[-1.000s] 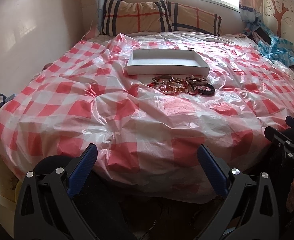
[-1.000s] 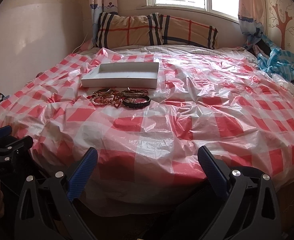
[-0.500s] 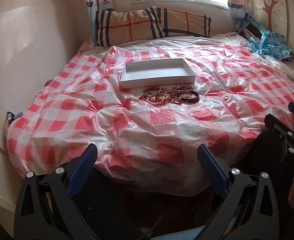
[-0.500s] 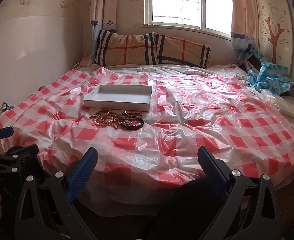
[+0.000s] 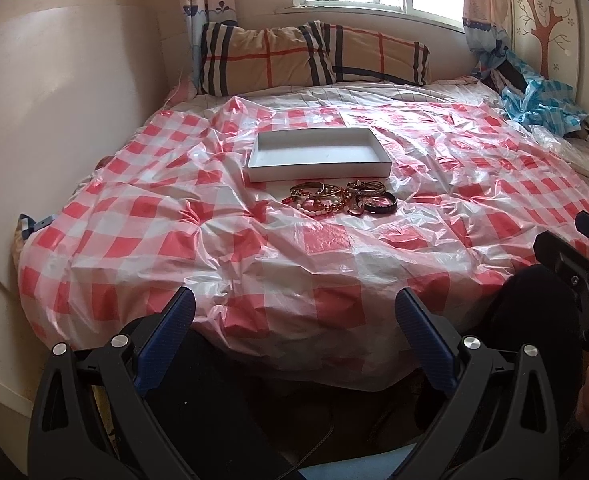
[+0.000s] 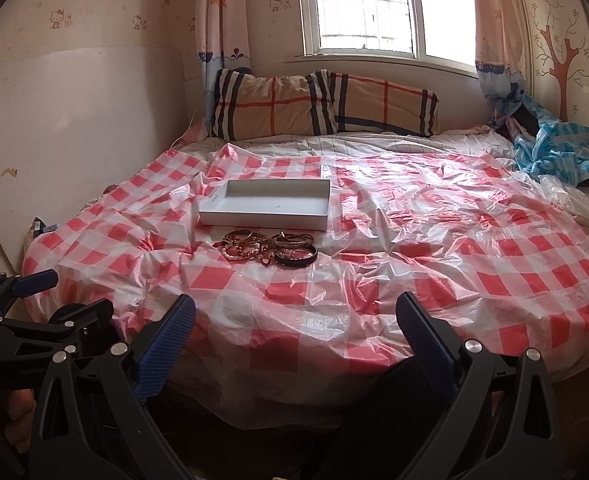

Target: Organize jewelry

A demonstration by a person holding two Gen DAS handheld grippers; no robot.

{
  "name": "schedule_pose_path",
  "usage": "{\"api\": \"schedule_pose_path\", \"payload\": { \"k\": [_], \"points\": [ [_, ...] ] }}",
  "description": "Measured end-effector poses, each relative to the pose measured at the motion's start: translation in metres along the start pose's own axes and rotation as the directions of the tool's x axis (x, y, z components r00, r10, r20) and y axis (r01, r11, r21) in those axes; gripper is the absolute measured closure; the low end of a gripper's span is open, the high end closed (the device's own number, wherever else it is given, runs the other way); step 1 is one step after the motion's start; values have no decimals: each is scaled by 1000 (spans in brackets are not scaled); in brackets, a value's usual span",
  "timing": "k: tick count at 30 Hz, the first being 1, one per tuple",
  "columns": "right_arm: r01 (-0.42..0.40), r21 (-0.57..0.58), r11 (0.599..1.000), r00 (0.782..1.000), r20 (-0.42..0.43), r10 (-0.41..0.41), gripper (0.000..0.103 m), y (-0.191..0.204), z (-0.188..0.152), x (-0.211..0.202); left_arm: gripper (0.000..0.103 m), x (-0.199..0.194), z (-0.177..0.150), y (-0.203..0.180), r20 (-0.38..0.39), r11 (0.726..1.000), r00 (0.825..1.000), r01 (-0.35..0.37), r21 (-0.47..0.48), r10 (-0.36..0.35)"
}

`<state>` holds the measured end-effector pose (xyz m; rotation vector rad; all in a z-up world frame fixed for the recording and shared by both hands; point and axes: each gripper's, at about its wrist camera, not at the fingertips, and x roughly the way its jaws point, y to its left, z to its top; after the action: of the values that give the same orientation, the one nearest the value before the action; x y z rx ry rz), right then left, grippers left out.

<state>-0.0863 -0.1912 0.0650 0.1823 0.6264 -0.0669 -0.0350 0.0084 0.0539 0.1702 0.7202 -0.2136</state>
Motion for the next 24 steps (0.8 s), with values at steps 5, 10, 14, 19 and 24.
{"api": "schedule_pose_path", "payload": {
  "k": [5, 10, 14, 19, 24],
  "points": [
    [-13, -8, 1000, 1000, -16, 13, 7, 6, -4, 2, 6, -3, 0, -1, 2, 1000, 1000, -1, 2, 1],
    [-14, -8, 1000, 1000, -21, 14, 7, 6, -5, 3, 6, -3, 0, -2, 1, 1000, 1000, -2, 3, 2],
    [-1, -46, 999, 1000, 1, 1, 7, 9, 0, 6, 6, -3, -1, -3, 1, 1000, 1000, -2, 7, 2],
    [59, -129, 990, 992, 116, -44, 7, 8, 43, -1, 6, -4, -1, -3, 0, 1000, 1000, -7, 8, 7],
    [67, -113, 991, 989, 140, -51, 7, -6, 62, -16, 6, -4, 2, 2, 0, 1000, 1000, -11, -9, 11]
  ]
}}
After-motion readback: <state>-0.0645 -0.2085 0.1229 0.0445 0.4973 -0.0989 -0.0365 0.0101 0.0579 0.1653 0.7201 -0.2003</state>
